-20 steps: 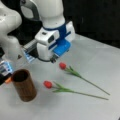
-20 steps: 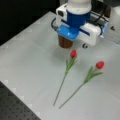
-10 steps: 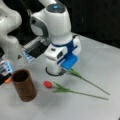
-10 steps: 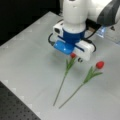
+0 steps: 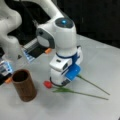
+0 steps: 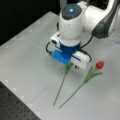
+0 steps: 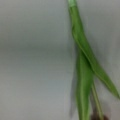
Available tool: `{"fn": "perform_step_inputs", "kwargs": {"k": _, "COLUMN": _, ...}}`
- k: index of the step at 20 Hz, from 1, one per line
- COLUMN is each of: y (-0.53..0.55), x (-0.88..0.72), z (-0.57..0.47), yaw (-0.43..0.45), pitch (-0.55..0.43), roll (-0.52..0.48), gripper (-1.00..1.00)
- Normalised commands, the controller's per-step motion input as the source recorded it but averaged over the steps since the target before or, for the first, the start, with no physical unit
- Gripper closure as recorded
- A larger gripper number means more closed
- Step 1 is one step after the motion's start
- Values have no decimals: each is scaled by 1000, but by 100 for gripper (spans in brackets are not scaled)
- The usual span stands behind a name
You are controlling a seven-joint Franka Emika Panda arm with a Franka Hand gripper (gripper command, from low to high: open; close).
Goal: Flower insertion into a vase
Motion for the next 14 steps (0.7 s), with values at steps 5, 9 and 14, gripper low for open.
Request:
{"fn": "perform_step_inputs", "kwargs": {"k": 5, "y": -25, "x": 196, "z": -47, "yaw": 115, "pitch": -14, "roll": -80, "gripper": -100}}
{"fn": "perform_step_inputs", "kwargs": {"k": 9, "y": -54, "x": 203, "z": -117, "yaw": 118, "pitch": -26, "roll": -55, "gripper": -100}}
{"fn": "perform_step_inputs", "kwargs": {"k": 14, "y": -70, "x": 195, "z": -95, "yaw": 116, "pitch": 13, "roll": -67, "gripper": -100}}
